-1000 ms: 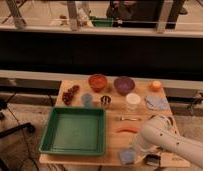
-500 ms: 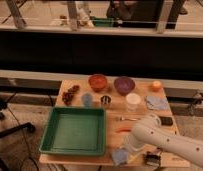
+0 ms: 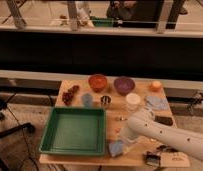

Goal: Wipe table surface with sponge

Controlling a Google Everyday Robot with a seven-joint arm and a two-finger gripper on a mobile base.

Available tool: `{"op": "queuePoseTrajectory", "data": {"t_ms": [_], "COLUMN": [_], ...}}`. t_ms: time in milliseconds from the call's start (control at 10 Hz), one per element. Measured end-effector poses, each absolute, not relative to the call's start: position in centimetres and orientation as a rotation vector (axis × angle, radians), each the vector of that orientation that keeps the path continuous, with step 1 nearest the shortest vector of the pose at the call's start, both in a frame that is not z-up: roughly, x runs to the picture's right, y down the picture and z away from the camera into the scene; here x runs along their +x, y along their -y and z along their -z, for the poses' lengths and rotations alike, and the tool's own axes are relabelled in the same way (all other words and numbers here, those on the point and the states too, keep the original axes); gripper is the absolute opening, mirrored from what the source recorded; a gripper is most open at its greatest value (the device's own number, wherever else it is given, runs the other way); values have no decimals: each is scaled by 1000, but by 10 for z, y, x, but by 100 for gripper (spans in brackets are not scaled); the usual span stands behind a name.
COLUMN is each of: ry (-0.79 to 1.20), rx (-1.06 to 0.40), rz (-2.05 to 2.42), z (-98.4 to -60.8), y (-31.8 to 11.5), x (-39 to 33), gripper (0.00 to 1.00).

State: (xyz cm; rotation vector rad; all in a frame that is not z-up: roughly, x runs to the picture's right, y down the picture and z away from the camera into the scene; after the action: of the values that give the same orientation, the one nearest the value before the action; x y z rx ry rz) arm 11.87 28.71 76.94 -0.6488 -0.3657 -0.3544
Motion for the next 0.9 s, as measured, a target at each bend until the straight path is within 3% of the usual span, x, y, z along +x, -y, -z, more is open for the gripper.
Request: {"op": "queuePoseTrajectory", "data": {"t_ms": [900], "ry": [273], "rx": [-604], "rz": [277], "z": [-759], "y": [-274], "x": [190], "gripper": [0]}}
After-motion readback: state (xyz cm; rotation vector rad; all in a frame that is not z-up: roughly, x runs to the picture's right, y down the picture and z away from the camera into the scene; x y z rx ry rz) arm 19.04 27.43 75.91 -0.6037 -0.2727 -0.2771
